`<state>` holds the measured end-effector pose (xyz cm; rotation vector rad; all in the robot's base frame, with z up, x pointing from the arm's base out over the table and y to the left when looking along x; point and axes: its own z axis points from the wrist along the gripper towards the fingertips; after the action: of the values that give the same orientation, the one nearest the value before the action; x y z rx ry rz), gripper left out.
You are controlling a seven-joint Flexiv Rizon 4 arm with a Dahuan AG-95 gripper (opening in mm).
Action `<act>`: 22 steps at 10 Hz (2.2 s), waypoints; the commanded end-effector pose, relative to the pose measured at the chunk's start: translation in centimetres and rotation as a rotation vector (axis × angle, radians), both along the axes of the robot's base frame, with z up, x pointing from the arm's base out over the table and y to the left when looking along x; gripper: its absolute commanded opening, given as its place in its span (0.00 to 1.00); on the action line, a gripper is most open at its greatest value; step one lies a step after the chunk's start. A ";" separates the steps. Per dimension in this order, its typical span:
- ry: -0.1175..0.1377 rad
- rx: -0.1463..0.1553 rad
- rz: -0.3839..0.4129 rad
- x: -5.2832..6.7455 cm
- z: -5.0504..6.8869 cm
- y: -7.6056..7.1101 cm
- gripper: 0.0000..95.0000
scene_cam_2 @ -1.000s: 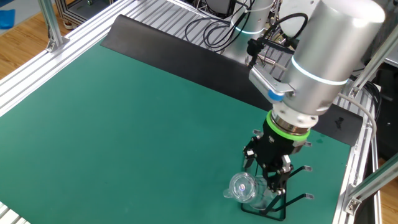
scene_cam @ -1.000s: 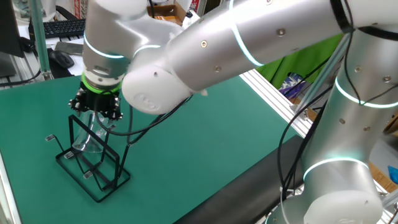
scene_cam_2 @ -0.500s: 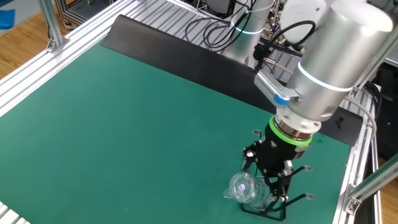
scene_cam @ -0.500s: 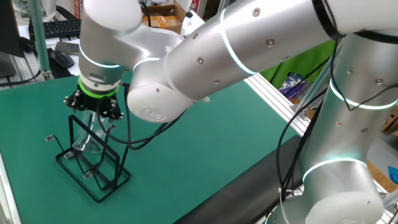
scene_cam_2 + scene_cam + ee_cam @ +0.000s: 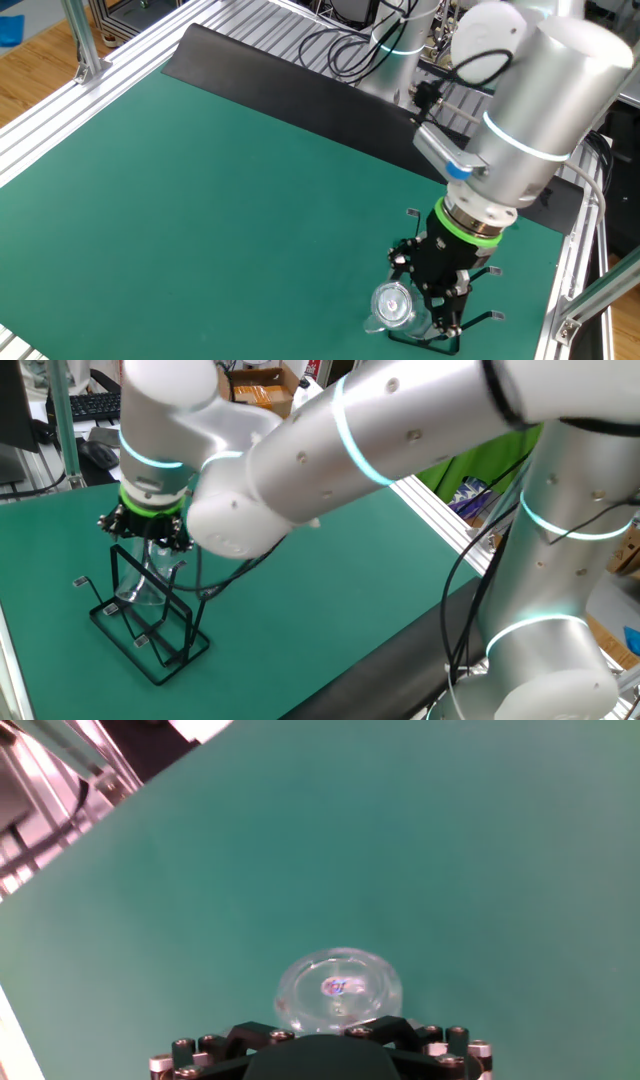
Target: Take the cup off the cup rack
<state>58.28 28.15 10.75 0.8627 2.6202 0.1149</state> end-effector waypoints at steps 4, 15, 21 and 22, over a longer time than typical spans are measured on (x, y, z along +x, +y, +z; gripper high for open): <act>0.006 -0.012 0.020 0.0 0.3 -0.3 0.80; 0.198 0.019 0.132 1.4 1.6 -1.2 0.20; 0.239 0.011 0.161 1.7 1.9 -1.4 0.00; 0.246 0.013 0.169 1.6 2.0 -1.5 0.00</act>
<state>60.14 26.62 12.67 0.6977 2.9255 0.0720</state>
